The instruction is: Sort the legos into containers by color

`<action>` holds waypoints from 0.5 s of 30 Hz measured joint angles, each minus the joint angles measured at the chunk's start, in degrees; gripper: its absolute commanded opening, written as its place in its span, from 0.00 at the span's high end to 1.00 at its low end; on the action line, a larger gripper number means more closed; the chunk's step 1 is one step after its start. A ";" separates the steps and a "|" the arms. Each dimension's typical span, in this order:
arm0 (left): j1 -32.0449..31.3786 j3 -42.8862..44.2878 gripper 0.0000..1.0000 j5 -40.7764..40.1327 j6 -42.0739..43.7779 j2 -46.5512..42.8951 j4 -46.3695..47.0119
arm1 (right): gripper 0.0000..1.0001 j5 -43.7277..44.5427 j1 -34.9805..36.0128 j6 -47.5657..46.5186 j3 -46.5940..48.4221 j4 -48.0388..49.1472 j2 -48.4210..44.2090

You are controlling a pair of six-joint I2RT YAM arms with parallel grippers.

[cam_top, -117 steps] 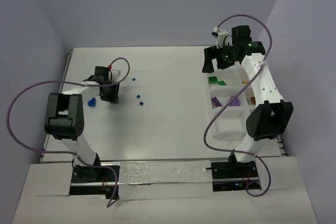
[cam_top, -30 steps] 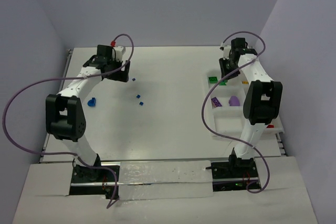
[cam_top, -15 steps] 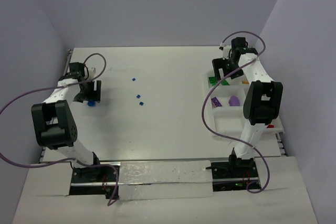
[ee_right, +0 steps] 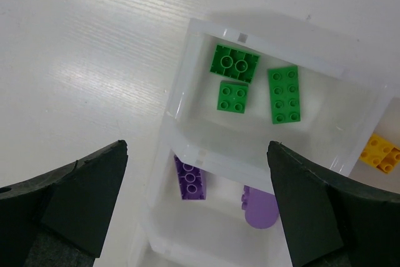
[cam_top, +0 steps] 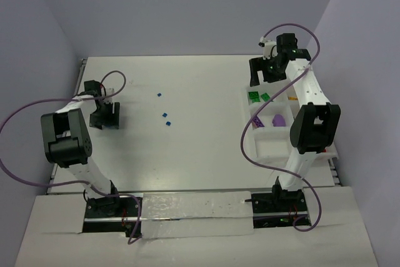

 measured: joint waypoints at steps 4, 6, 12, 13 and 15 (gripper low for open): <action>0.11 1.81 0.36 0.96 -0.21 1.67 0.30 | 0.00 -0.50 0.15 0.00 0.00 -0.68 -0.07; 0.09 3.20 0.42 1.19 -0.32 2.71 0.56 | 0.00 -0.89 0.15 0.00 0.00 -0.77 -0.13; 0.11 4.26 0.58 1.55 -0.10 3.62 1.45 | 0.00 -2.83 0.15 -0.04 0.00 -0.92 -0.62; 0.11 4.26 0.61 1.61 0.00 3.62 1.49 | 0.00 -3.28 0.15 -0.04 0.00 -0.92 -0.80; 0.11 4.26 0.65 1.83 0.13 3.62 1.53 | 0.00 -4.32 0.21 -0.04 0.00 -0.92 -1.20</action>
